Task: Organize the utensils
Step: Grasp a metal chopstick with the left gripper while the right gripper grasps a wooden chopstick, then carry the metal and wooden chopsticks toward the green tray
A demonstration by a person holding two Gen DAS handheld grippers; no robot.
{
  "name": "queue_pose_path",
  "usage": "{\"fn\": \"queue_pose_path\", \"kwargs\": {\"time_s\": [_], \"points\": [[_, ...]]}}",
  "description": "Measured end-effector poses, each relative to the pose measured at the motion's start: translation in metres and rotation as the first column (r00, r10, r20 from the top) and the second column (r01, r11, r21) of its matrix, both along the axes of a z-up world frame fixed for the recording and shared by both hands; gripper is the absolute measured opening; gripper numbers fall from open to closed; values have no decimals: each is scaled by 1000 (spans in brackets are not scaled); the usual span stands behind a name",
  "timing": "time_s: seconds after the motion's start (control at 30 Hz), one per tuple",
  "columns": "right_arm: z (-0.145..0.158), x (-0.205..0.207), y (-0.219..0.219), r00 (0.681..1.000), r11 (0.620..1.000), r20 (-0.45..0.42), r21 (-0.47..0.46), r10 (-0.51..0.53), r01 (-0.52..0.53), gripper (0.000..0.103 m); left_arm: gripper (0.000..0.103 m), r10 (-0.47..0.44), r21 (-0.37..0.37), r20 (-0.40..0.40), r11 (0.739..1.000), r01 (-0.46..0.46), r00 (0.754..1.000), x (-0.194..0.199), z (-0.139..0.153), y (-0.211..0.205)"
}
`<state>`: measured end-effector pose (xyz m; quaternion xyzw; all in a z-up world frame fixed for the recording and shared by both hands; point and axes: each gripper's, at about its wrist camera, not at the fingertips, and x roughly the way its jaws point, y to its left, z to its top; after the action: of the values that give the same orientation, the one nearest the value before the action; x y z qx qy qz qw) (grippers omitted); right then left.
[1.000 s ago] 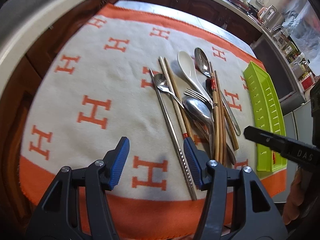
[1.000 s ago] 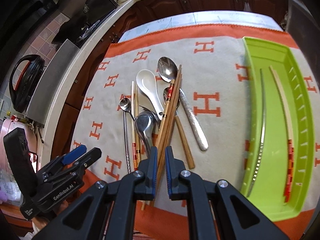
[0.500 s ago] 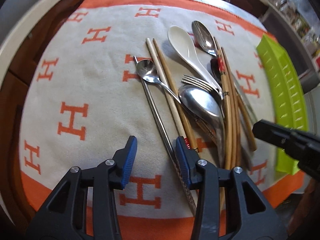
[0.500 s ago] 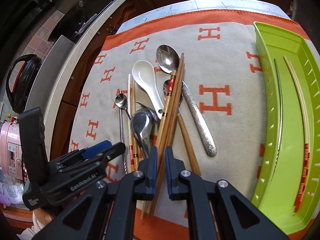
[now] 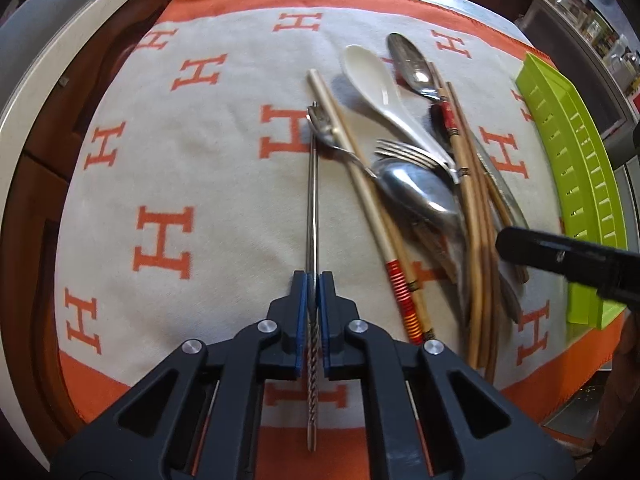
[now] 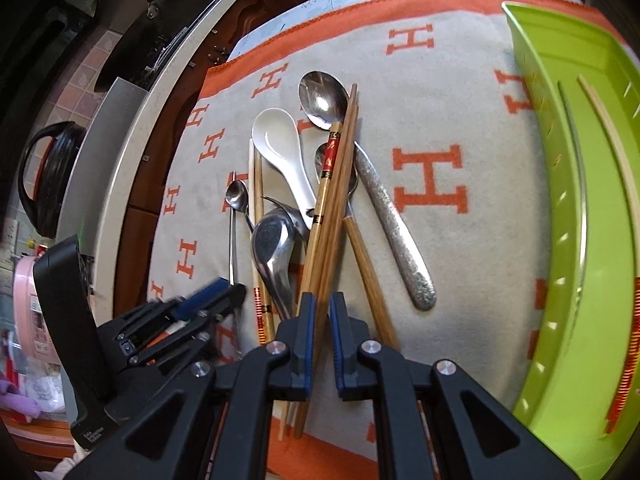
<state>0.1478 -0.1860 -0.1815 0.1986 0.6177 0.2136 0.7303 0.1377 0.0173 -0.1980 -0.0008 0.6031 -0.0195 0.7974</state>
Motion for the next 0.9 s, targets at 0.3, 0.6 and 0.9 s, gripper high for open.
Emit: {"fn": "queue_pose_path", "kwargs": {"time_s": [0.3, 0.6, 0.9], "points": [[-15, 13, -6, 997, 997, -60, 56, -57, 60, 23, 4, 27, -43, -11, 999, -27, 1000, -1, 0, 19], [-17, 12, -9, 997, 995, -19, 72, -74, 75, 6, 4, 28, -37, 1, 999, -27, 1000, -1, 1, 17], [-1, 4, -5, 998, 998, 50, 37, -47, 45, 6, 3, 125, -146, -16, 981, -126, 992, -3, 2, 32]]}}
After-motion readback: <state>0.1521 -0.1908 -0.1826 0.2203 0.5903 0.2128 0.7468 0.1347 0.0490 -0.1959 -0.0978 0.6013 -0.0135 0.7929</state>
